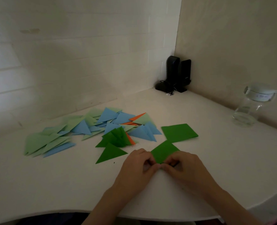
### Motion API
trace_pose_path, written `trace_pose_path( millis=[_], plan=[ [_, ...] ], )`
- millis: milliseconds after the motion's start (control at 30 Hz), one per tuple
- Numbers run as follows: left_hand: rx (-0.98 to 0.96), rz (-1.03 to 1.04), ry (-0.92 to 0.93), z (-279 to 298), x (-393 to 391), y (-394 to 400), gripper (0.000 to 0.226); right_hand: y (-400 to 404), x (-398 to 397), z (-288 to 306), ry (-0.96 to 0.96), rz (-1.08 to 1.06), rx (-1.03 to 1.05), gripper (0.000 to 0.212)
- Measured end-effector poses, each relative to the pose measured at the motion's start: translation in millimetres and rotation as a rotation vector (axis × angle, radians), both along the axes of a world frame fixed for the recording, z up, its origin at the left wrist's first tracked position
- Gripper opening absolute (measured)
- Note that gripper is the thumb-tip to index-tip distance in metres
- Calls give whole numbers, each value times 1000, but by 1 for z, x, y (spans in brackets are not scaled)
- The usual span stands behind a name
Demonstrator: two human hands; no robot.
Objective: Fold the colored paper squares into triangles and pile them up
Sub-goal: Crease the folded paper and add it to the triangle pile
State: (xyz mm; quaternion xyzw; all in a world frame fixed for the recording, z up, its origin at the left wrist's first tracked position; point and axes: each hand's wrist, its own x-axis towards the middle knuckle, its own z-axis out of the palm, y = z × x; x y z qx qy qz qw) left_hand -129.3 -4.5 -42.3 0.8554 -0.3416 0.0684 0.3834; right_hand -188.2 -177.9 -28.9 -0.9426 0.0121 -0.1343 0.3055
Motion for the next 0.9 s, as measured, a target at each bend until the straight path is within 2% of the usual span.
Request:
trace_pose_path(
  millis=[200, 300, 500, 633, 700, 900],
  plan=[
    [0, 26, 139, 6, 1, 1, 15, 3, -2, 3, 25, -28, 100, 15],
    [13, 52, 239, 11, 4, -2, 17, 3, 4, 2, 81, -30, 126, 21],
    [39, 49, 300, 14, 9, -2, 20, -5, 7, 5, 151, 19, 187, 30],
    [33, 11, 299, 15, 7, 3, 17, -7, -4, 1, 82, 60, 200, 20],
    [25, -20, 273, 14, 5, 7, 19, -5, -6, -2, 10, 94, 145, 10],
    [47, -153, 192, 20, -5, 17, 37, 2, -1, -13, 9, 121, -125, 41]
  ],
)
